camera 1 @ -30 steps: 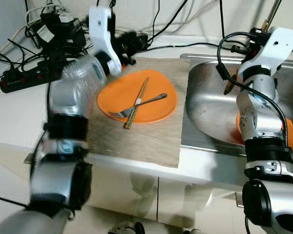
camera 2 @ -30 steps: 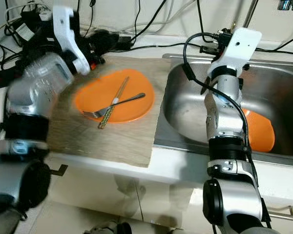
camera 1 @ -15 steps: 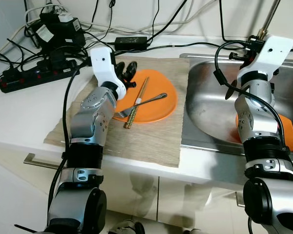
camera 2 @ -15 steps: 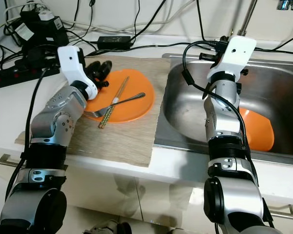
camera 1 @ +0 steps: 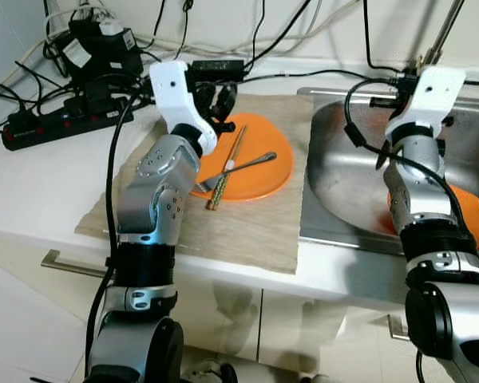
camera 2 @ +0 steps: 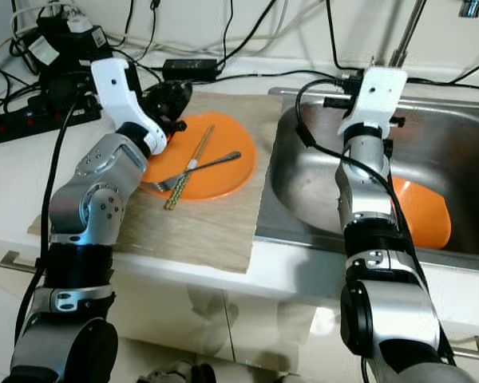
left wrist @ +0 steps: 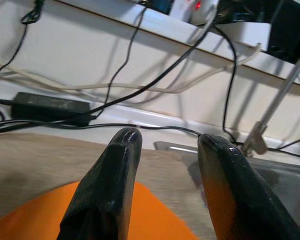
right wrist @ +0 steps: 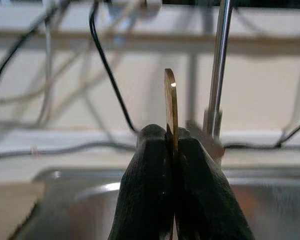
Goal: Kitchen organization
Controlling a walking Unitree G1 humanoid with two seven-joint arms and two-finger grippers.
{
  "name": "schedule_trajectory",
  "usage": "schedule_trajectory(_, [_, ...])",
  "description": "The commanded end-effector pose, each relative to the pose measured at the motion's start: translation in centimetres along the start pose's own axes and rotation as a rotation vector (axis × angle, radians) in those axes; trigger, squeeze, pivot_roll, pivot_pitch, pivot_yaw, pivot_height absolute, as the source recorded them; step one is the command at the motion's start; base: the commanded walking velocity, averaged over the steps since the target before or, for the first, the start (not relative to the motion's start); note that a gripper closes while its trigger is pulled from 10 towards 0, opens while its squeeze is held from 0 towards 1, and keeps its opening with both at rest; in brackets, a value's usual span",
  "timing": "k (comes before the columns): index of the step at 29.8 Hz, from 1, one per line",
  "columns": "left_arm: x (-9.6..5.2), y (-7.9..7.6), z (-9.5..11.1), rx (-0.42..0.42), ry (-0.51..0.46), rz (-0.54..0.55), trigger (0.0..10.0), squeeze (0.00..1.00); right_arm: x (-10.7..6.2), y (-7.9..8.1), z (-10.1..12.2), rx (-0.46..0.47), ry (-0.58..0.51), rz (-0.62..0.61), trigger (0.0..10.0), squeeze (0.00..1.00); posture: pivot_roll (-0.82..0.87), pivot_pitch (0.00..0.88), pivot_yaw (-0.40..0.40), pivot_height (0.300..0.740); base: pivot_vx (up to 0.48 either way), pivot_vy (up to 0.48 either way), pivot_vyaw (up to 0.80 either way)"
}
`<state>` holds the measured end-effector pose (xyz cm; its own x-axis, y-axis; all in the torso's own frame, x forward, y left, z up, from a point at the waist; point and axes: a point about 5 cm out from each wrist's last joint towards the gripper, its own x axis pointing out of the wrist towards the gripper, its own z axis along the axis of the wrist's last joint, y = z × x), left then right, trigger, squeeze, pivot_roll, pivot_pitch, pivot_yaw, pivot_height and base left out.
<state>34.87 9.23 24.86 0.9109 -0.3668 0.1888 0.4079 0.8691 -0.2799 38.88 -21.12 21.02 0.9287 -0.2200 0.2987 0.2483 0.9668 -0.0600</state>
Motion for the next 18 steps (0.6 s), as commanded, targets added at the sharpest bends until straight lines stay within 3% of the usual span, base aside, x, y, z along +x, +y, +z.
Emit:
schedule_trajectory(1, [-0.2, -0.1, 0.1, 0.0, 0.004, -0.008, 10.0, 0.0, 0.2, 0.4, -0.2, -0.003, 0.023, 0.01, 10.0, 0.0, -0.04, 0.0, 0.091, 0.74, 0.0, 0.0, 0.0])
schedule_trajectory(9, [-0.3, 0.1, 0.6, 0.012, 0.003, -0.005, 10.0, 0.0, -0.1, 0.4, -1.6, -0.009, 0.084, 0.003, 10.0, 0.0, -0.03, 0.0, 0.088, 0.74, 0.0, 0.0, 0.0])
schedule_trajectory(10, [-0.5, 0.2, 0.8, 0.01, 0.004, -0.004, 10.0, 0.0, -0.2, 0.3, -1.9, -0.02, 0.095, 0.0, 10.0, 0.81, -0.02, 0.0, 0.086, 0.74, 0.0, 0.0, 0.0])
schedule_trajectory(11, [-0.5, 0.2, 0.9, 0.009, 0.004, -0.005, 10.0, 0.0, -0.2, 0.3, -2.0, -0.025, 0.1, -0.001, 10.0, 0.94, -0.02, 0.0, 0.086, 0.74, 0.0, 0.0, 0.0])
schedule_trajectory(12, [-0.5, 0.2, 1.0, 0.012, 0.003, -0.005, 10.0, 0.0, -0.2, 0.3, -2.2, -0.025, 0.109, -0.002, 10.0, 1.0, -0.02, 0.0, 0.087, 0.74, 0.0, 0.0, 0.0])
schedule_trajectory(18, [-0.5, 0.4, 1.3, 0.015, 0.001, -0.002, 10.0, 0.0, -0.7, 0.1, -3.4, -0.031, 0.175, -0.011, 10.0, 1.0, -0.01, 0.0, 0.087, 0.74, 0.0, 0.0, 0.0])
